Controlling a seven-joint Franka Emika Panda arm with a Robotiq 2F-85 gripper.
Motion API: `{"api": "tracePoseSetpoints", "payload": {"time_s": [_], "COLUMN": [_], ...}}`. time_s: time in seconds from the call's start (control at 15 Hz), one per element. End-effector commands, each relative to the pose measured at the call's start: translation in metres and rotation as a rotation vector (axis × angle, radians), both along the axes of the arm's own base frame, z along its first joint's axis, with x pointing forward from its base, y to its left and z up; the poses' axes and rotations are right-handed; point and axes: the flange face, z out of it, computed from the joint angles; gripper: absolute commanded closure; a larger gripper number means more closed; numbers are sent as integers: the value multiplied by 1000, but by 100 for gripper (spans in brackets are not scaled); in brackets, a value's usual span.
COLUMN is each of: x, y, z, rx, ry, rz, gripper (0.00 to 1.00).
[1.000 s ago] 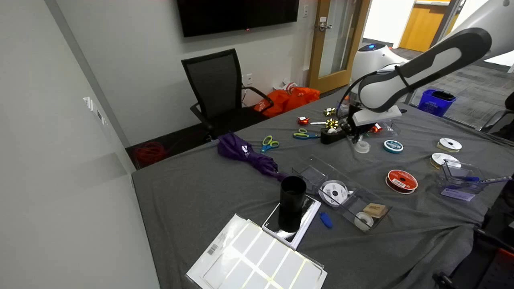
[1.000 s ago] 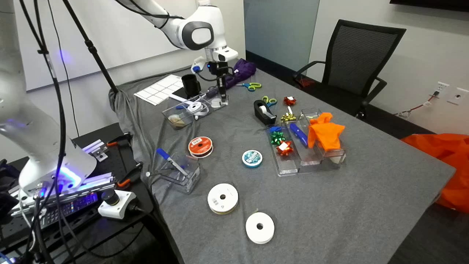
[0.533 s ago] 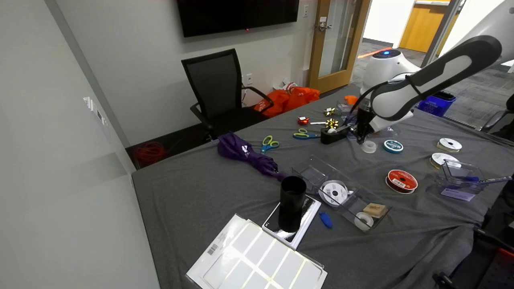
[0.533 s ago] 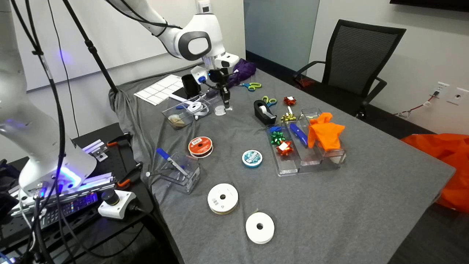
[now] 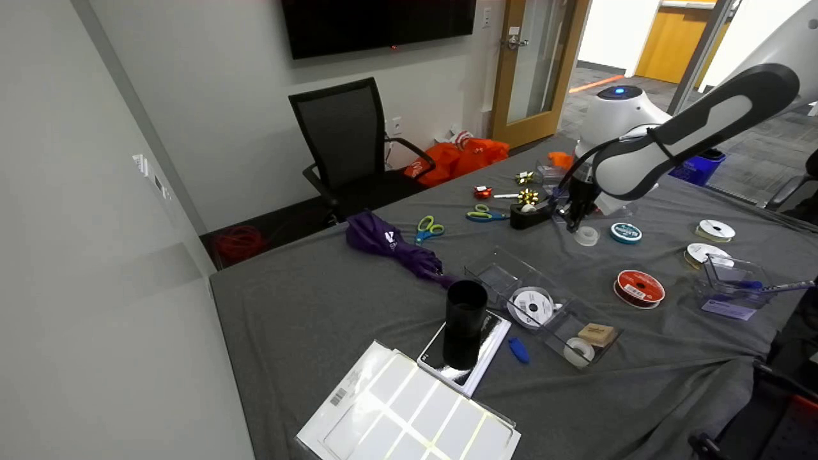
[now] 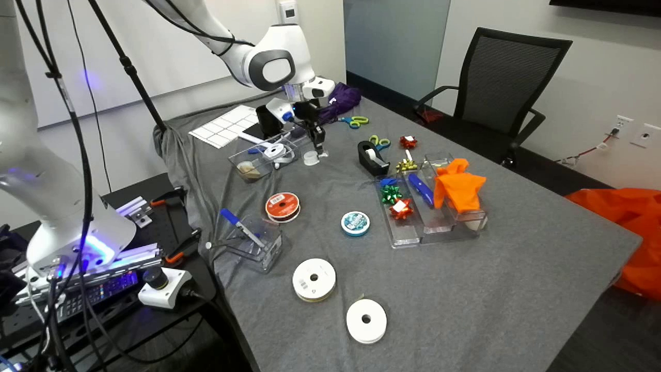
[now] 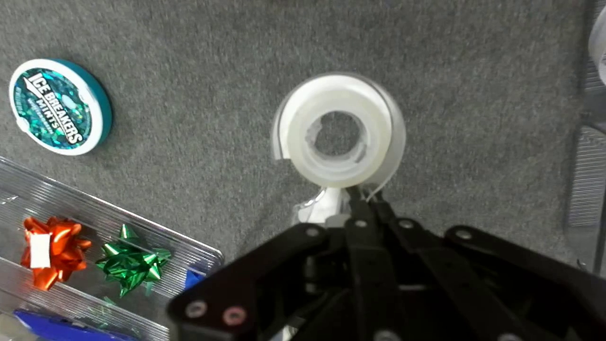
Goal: Remove the white object from the top segment of the clear case on the left and put it on the table
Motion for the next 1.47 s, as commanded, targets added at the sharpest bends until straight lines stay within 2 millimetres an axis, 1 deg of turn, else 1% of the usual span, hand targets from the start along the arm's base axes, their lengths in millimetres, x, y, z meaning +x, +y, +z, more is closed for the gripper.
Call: {"api": "tracePoseSetpoints", "payload": {"time_s": [0.0, 0.27, 0.33, 0.47, 0.6, 0.87, 1.07, 1.2, 1.4], "x": [0, 0, 0, -14, -30, -64, -90, -104, -120], "y": [0, 0, 0, -14, -39, -105, -150, -173, -201], "z": [0, 0, 0, -2, -7, -21, -24, -23, -18], "rx": [0, 0, 0, 13, 20, 36, 72, 94, 112], "ry": [1, 1, 1, -8, -23, -29, -5, -2, -10], "rz": [0, 0, 0, 48, 100, 163, 205, 232, 264], "gripper": [96, 96, 99, 99, 99, 99, 99, 99, 99]}}
